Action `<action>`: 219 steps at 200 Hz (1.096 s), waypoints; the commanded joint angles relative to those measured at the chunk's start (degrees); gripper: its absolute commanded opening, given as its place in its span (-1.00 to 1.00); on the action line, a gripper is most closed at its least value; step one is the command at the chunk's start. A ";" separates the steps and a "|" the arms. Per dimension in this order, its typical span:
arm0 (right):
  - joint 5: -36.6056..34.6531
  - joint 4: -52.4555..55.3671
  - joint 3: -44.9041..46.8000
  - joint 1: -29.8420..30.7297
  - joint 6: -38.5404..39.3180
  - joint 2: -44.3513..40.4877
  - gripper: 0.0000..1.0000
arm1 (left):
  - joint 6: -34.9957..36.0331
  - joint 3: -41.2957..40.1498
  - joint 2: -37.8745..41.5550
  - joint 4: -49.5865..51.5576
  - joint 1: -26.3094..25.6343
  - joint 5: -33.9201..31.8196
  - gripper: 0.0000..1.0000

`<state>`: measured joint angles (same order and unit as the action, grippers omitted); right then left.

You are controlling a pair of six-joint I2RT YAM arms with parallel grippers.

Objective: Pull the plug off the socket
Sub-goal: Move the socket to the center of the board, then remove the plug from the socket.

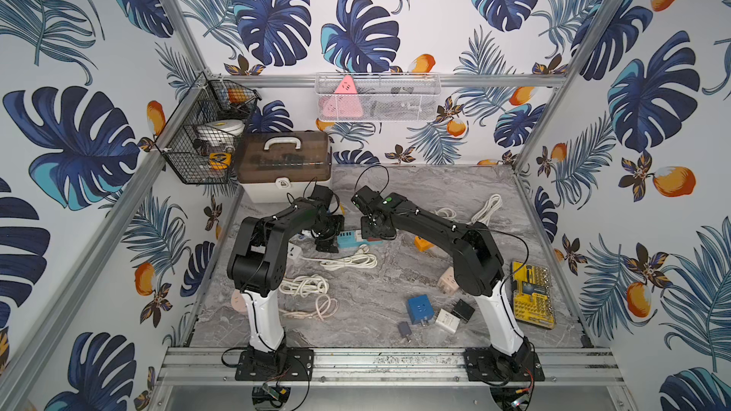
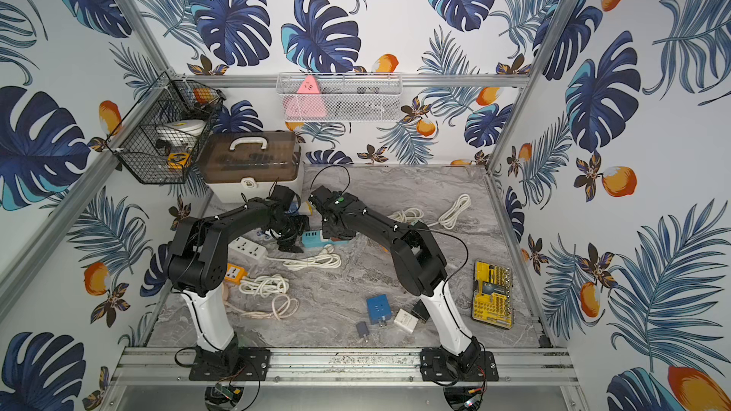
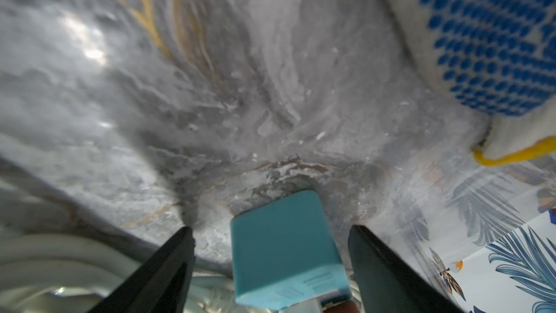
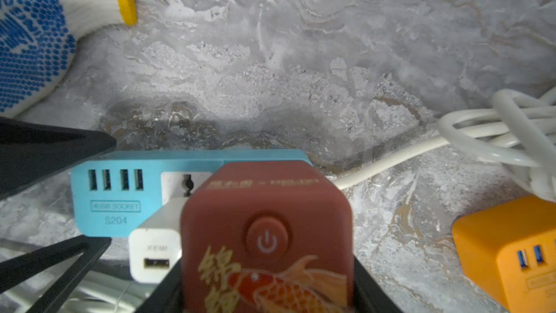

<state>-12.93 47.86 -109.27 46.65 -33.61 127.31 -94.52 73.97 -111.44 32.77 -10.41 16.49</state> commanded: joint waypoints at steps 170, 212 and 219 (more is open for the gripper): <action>4.36 7.84 -9.36 -0.71 -2.52 0.15 -1.00 | -0.41 1.16 -5.06 6.36 -2.55 -3.48 -1.00; 1.33 7.73 -9.98 0.33 -1.84 0.46 -1.00 | 0.71 2.29 -5.33 7.33 -2.59 -3.98 -1.00; -0.38 7.92 -10.01 0.96 -1.19 0.64 -1.00 | 0.98 2.54 -5.43 7.54 -2.69 -4.10 -1.00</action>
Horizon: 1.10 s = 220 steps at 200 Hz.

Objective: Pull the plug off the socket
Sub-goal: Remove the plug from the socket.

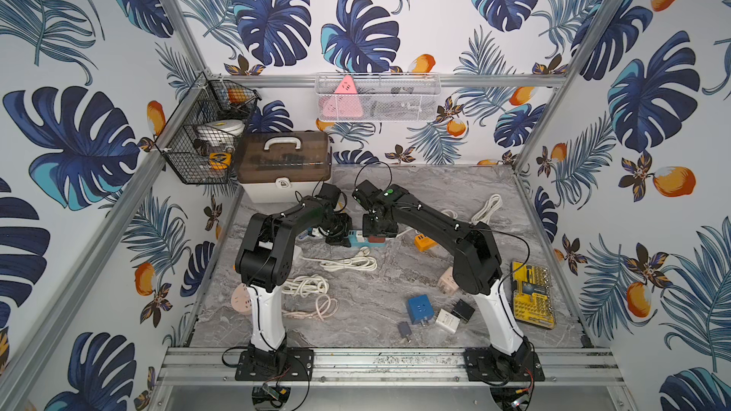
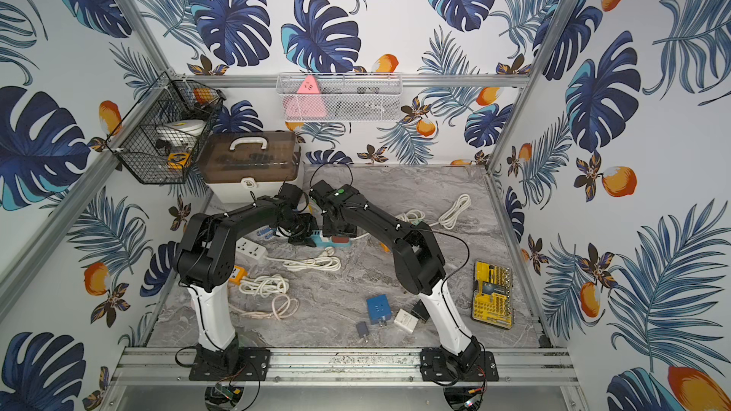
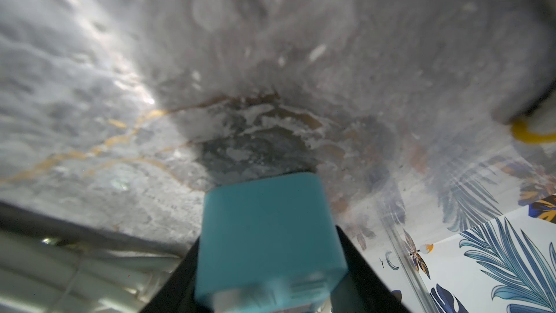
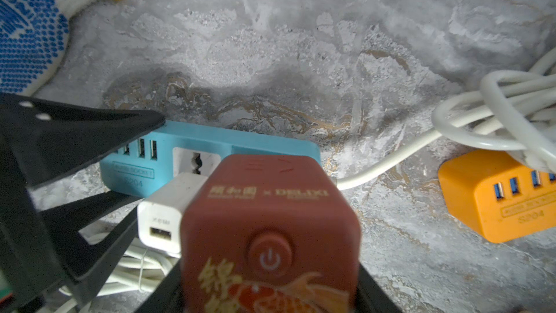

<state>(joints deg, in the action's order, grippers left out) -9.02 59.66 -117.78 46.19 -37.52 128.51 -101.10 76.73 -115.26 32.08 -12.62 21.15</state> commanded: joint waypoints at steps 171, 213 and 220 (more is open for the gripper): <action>-5.89 -1.46 -1.61 2.01 0.11 -2.13 -1.00 | 8.72 -0.24 -1.99 8.09 -1.57 -9.22 -1.00; -12.87 -5.29 3.44 5.33 2.44 -3.66 -1.00 | 9.17 -0.43 -1.90 8.18 -1.60 -9.46 -1.00; -14.29 -6.75 5.07 6.10 3.52 -4.10 -1.00 | 9.12 -0.49 -1.85 8.05 -1.53 -9.46 -1.00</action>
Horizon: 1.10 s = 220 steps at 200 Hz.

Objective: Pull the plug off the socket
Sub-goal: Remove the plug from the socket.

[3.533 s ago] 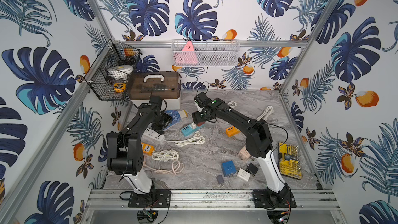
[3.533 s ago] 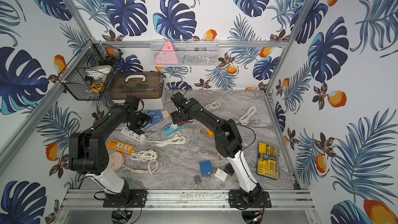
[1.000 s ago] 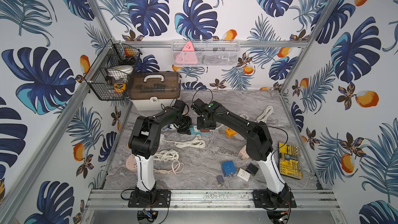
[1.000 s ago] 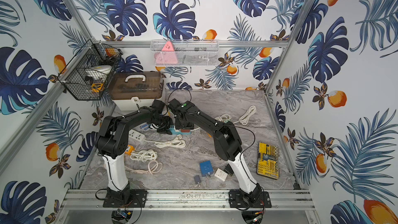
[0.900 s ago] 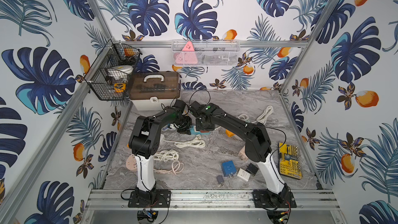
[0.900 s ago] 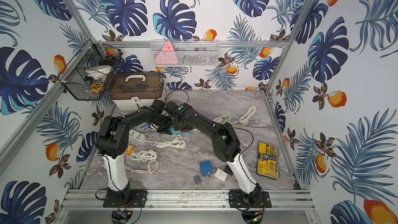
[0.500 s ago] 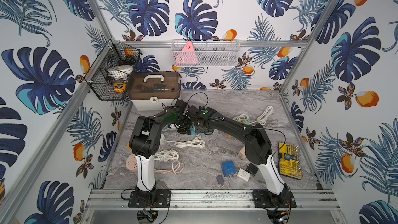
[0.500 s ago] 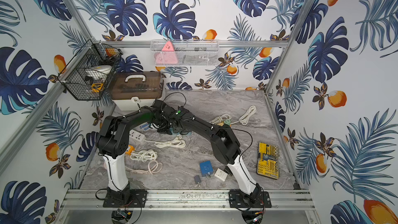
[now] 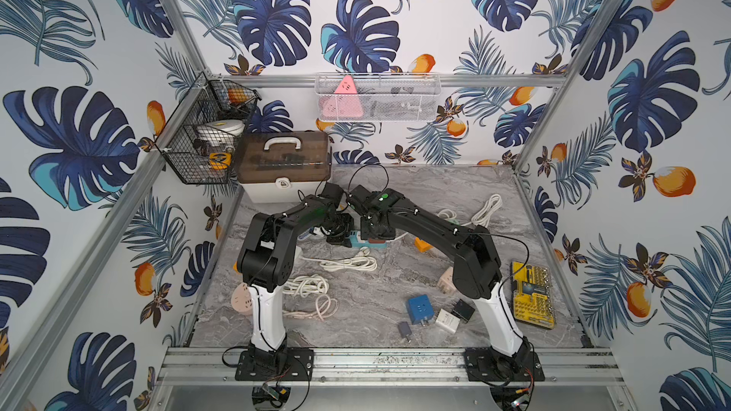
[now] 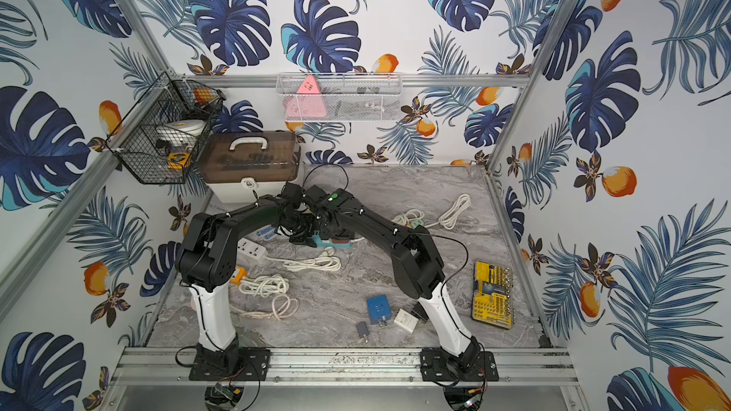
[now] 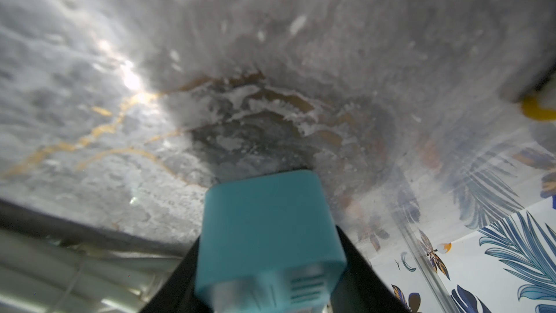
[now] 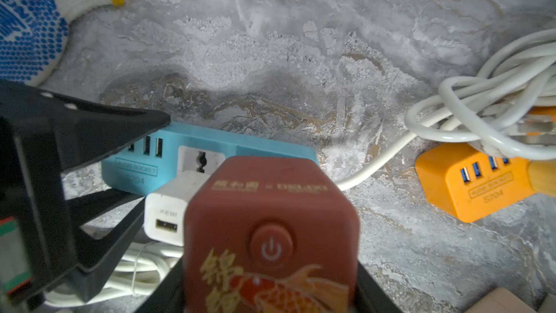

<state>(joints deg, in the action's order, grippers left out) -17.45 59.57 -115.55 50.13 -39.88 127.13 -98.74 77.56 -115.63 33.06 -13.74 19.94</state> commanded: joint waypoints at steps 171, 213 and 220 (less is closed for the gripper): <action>-3.53 -3.24 2.96 2.17 4.98 -3.67 -1.00 | 6.00 -3.46 -0.66 3.02 -0.70 -7.69 -1.00; -2.16 -4.93 9.95 2.08 2.81 -12.94 -1.00 | 6.50 -3.12 -0.76 2.38 -0.70 -7.21 -1.00; -1.49 -4.31 10.77 2.05 2.46 -14.51 -1.00 | 6.54 -3.20 -0.60 2.20 -0.68 -7.16 -1.00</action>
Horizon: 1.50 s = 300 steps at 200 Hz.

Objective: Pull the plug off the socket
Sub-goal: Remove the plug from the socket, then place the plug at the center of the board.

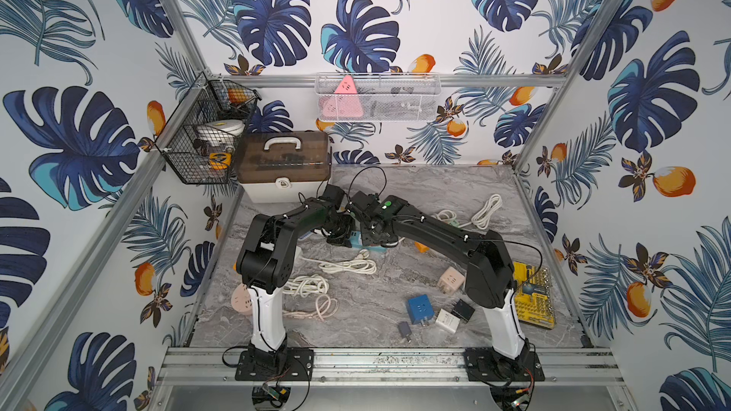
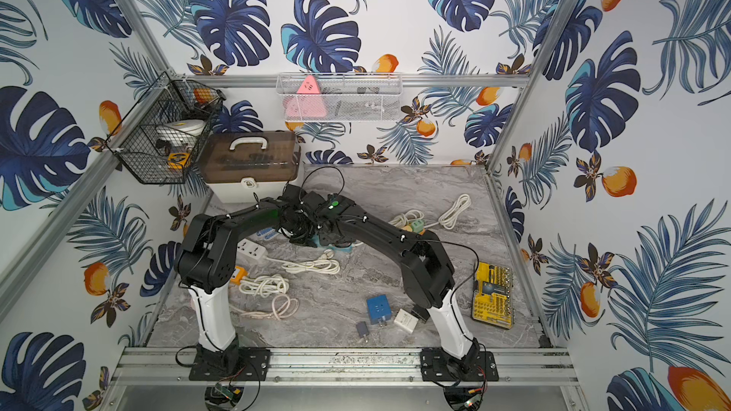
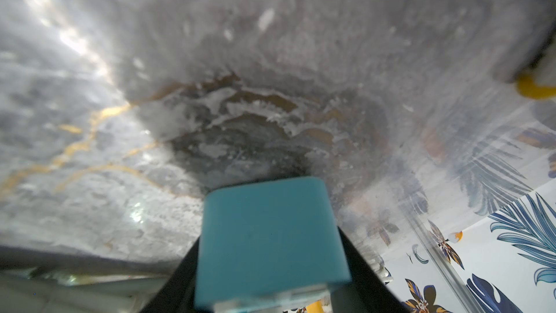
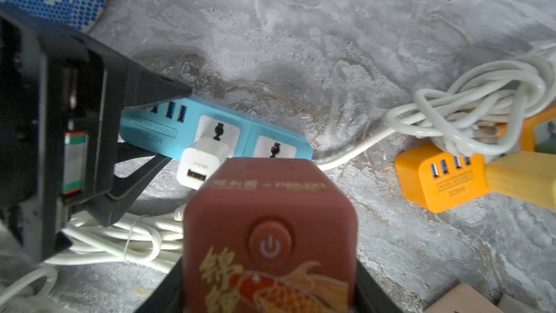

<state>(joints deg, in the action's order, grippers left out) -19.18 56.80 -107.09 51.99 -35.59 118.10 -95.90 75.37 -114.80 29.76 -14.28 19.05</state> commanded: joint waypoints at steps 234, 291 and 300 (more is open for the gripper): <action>45.52 -1.06 29.61 2.53 -29.71 -9.65 -0.99 | 8.18 -0.12 -0.51 7.11 1.52 -5.43 -1.00; 46.07 -2.46 32.13 -0.68 -30.45 -7.74 -0.45 | 7.75 -1.44 0.09 6.60 1.49 -5.16 -1.00; 46.08 -2.82 32.38 -0.99 -30.46 -7.97 -0.29 | 7.70 -1.41 0.15 6.63 1.49 -5.16 -1.00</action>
<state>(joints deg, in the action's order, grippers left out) 28.88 55.20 -75.79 51.62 -65.19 110.21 -91.15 74.91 -113.95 29.30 -13.10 21.45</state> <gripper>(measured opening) 0.604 0.553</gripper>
